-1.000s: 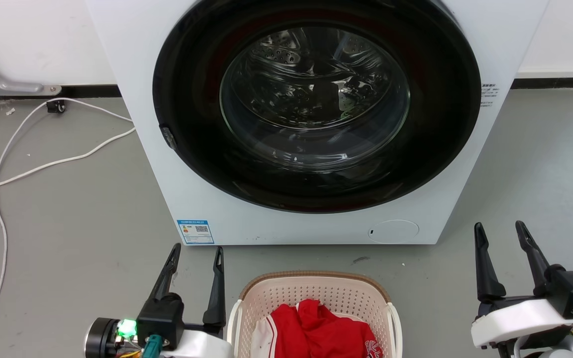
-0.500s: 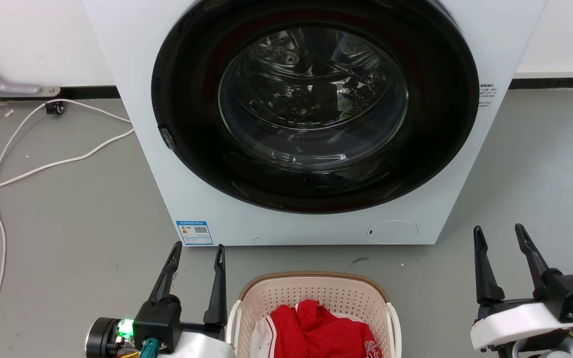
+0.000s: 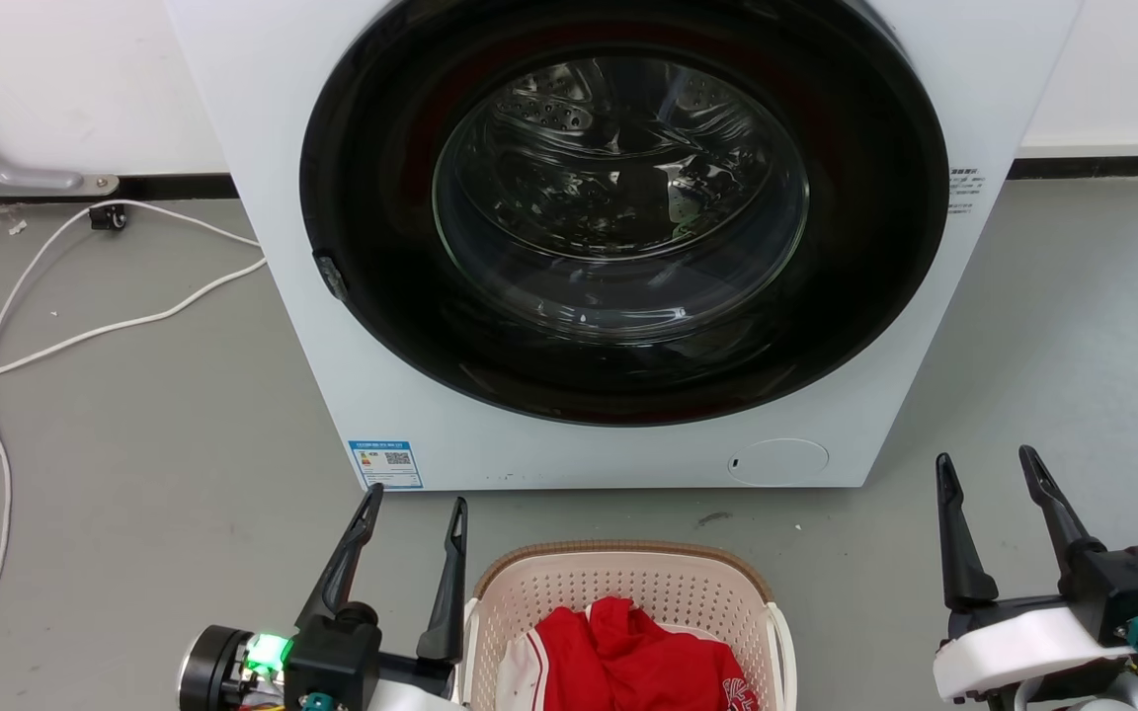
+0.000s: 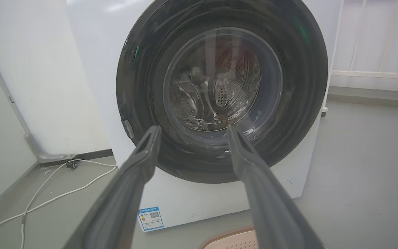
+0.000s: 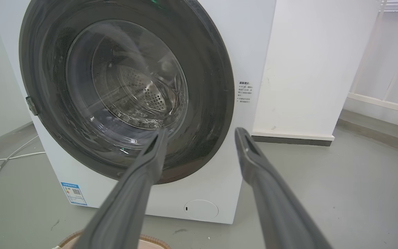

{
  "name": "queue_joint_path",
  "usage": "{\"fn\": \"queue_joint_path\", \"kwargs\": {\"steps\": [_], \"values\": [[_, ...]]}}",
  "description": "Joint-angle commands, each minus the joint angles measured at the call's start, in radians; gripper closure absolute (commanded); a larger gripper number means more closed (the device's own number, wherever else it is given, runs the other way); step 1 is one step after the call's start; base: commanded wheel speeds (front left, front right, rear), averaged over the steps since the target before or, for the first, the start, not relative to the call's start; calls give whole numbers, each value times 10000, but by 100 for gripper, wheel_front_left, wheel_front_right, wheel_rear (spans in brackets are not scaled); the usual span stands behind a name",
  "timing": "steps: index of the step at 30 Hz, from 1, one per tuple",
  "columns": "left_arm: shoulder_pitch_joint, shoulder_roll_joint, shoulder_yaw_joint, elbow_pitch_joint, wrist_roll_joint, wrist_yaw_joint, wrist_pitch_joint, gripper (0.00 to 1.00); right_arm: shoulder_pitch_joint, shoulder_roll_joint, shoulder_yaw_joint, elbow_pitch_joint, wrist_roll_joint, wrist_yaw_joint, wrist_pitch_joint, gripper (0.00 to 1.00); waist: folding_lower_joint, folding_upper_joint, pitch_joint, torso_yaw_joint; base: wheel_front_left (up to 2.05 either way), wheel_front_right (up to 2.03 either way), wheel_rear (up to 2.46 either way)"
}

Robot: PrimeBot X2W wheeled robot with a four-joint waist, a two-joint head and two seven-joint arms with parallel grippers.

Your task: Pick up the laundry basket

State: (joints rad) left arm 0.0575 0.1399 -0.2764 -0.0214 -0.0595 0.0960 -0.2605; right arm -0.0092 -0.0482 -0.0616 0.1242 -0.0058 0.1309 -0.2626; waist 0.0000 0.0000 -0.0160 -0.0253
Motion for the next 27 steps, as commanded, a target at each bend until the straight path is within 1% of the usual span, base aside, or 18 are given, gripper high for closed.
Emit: {"fn": "queue_joint_path", "kwargs": {"steps": [1, 5, 12, 19, 24, 27], "values": [[88, -34, 27, 9, 27, -41, -70, 0, 6, -37, -6, 3, -73, -3, -33, 0, 0, 0, 3, 0, 0, 0, 0], [122, -173, 196, 26, 142, -159, -53, 0, -6, -37, -21, 7, -23, -3, -30, 0, 0, 0, 10, 8, 0, 0, 0], [196, -352, 451, 55, 167, -493, -53, 0, 16, -36, 9, 43, 11, -3, -29, 0, 0, 0, -1, 15, 0, 0, 0], [247, -481, 624, 212, 215, -679, -53, 0, 16, -34, 82, 227, -143, -3, -29, 0, 0, 0, 72, -22, 0, 0, 0], [183, -588, 688, 433, 239, -767, -53, 0, -91, -34, 128, 430, -220, -3, -27, 0, 0, 0, 320, -66, 0, 0, 0], [2, -632, 734, 604, 259, -830, -53, 0, -291, -33, 180, 544, -297, -3, -29, 0, 0, 0, 736, -95, 0, 0, 0]]}}
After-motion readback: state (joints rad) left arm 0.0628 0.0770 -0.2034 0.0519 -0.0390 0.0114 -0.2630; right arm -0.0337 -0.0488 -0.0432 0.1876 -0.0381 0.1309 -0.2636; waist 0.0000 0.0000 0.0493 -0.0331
